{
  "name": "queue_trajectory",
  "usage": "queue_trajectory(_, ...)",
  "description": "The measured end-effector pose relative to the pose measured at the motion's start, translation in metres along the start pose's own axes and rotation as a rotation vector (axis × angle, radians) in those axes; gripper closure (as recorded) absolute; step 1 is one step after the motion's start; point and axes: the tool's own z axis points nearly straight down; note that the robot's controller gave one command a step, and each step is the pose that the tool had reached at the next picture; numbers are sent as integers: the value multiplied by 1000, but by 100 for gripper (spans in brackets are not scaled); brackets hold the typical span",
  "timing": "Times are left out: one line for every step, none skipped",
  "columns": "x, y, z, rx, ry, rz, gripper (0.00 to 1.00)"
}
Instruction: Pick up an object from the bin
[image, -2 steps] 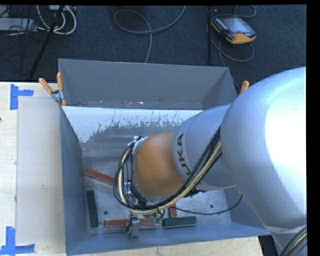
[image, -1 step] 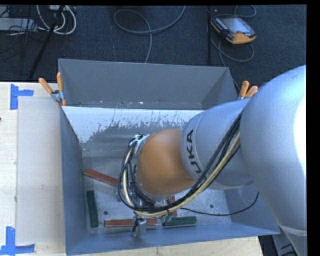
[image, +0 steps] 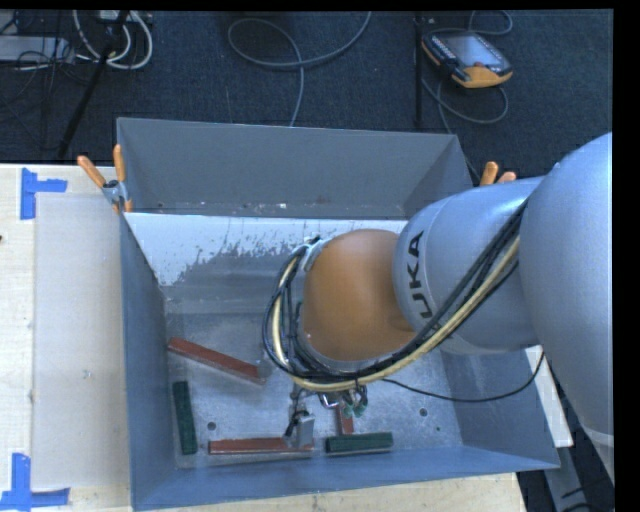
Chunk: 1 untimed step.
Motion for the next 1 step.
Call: queue_trajectory(14,55,45,-2,-13,-24,0)
